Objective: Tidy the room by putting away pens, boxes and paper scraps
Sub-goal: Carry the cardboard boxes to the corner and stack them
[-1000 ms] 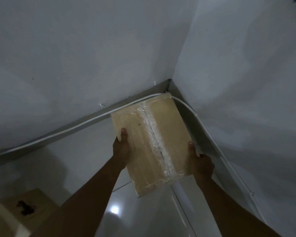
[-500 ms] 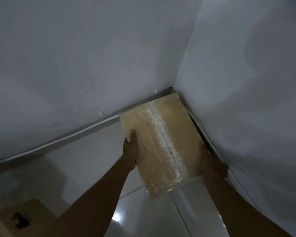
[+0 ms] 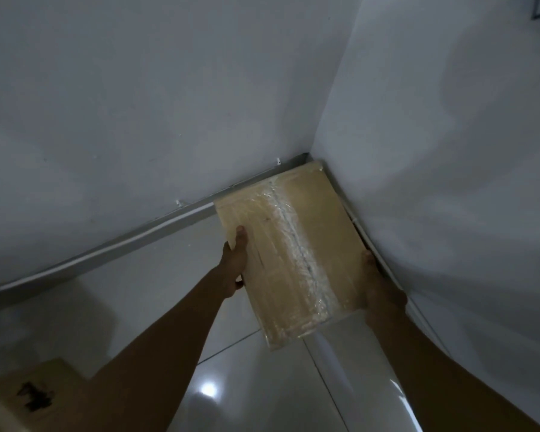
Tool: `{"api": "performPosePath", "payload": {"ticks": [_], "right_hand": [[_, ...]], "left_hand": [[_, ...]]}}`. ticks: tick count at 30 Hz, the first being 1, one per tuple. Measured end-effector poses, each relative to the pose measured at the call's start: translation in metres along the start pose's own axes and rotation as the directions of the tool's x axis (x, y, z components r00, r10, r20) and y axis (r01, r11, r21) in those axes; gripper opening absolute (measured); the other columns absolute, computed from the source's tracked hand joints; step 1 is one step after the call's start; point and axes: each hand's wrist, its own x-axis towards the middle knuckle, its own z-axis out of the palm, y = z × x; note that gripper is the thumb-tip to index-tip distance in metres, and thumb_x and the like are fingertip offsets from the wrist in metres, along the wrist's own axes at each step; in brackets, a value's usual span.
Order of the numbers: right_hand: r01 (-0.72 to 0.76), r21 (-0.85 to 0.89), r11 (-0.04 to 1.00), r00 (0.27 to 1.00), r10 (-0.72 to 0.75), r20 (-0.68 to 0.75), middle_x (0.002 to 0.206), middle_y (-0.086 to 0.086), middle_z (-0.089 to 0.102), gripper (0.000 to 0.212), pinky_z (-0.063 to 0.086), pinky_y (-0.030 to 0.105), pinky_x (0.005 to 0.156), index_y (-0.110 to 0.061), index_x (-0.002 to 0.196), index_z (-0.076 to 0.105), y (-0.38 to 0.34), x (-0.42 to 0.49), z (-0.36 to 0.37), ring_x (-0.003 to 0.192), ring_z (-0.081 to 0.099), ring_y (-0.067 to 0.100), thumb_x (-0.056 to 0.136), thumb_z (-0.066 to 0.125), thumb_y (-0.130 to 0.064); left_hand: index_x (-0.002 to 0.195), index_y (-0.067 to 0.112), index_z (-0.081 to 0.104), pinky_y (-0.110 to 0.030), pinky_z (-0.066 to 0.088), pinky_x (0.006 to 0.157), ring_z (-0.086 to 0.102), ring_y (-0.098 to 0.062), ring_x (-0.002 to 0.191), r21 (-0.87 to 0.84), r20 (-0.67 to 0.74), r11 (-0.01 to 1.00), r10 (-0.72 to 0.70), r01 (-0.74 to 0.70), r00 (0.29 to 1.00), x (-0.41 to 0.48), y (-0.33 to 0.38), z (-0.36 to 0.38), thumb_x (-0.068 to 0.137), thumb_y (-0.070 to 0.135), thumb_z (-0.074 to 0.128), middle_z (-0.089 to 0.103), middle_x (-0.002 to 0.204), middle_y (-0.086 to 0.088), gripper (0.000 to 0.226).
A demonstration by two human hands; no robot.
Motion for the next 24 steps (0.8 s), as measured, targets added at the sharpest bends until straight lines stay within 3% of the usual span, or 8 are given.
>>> {"api": "performPosePath", "payload": {"ticks": [3,7,9,12,16,19,24], "right_hand": [[0.024,0.018,1.0,0.999,-0.025,0.027,0.134,0.019,0.054,0.115,0.047,0.046,0.098,-0.006,0.134,0.051,0.004,-0.005,0.003,0.118,0.055,0.035,0.051,0.062,-0.086],[0.046,-0.097,0.994,0.999,-0.043,0.031,0.142,0.02,0.045,0.1,0.041,0.044,0.105,-0.002,0.14,0.043,0.002,-0.006,0.004,0.127,0.047,0.036,0.071,0.059,-0.074],[0.019,-0.078,0.997,0.999,-0.017,0.027,0.141,0.02,0.045,0.1,0.043,0.044,0.103,-0.001,0.14,0.041,0.002,-0.009,0.005,0.126,0.048,0.036,0.073,0.06,-0.072],[-0.011,-0.088,0.996,1.0,0.013,0.024,0.138,0.02,0.048,0.1,0.046,0.043,0.099,-0.001,0.139,0.042,0.005,-0.013,0.004,0.122,0.052,0.036,0.072,0.062,-0.072],[0.025,-0.033,0.999,0.997,-0.023,0.068,0.138,0.019,0.049,0.087,0.045,0.044,0.098,-0.002,0.137,0.045,0.005,-0.01,0.004,0.123,0.051,0.035,0.077,0.064,-0.062],[-0.001,-0.04,0.999,0.998,0.003,0.062,0.142,0.019,0.043,0.108,0.042,0.048,0.103,-0.002,0.141,0.037,0.003,-0.014,0.0,0.127,0.046,0.035,0.065,0.061,-0.075],[0.017,-0.07,0.997,0.997,-0.012,0.072,0.142,0.02,0.044,0.093,0.04,0.038,0.102,0.002,0.14,0.036,0.0,-0.022,-0.015,0.128,0.047,0.033,0.076,0.068,-0.058]], "left_hand": [[0.145,0.021,0.029,-0.049,0.044,0.096,0.048,-0.034,0.122,0.012,-0.029,0.999,0.046,-0.045,0.999,-0.004,-0.001,-0.002,0.08,0.077,0.036,0.047,0.138,-0.012,0.086],[0.143,0.022,0.033,-0.046,0.049,0.092,0.053,-0.031,0.117,-0.026,0.041,1.0,0.011,-0.01,0.999,0.001,-0.005,-0.014,0.075,0.081,0.038,0.052,0.134,-0.01,0.09],[0.142,0.022,0.036,-0.046,0.051,0.09,0.056,-0.029,0.111,-0.062,0.075,0.998,0.011,-0.007,0.997,0.0,-0.009,-0.02,0.075,0.081,0.041,0.055,0.129,-0.009,0.089],[0.133,0.017,0.044,-0.044,0.051,0.087,0.058,-0.026,0.098,-0.119,0.109,0.993,0.022,-0.009,0.994,-0.005,-0.011,-0.024,0.085,0.069,0.045,0.059,0.113,-0.006,0.071],[0.146,0.021,0.034,-0.055,0.029,0.111,0.043,-0.03,0.129,-0.122,0.107,0.992,-0.006,0.02,0.994,-0.002,-0.018,-0.027,0.081,0.072,0.048,0.043,0.145,-0.009,0.084],[0.15,0.019,0.026,-0.05,0.019,0.117,0.031,-0.026,0.141,-0.12,0.093,0.993,-0.002,0.013,0.996,-0.006,-0.02,-0.028,0.081,0.073,0.045,0.032,0.153,-0.006,0.089],[0.152,0.016,0.016,-0.047,0.016,0.118,0.022,-0.025,0.145,-0.042,0.034,0.999,0.027,-0.026,0.999,-0.025,-0.023,-0.035,0.086,0.068,0.04,0.02,0.159,-0.004,0.087]]}}
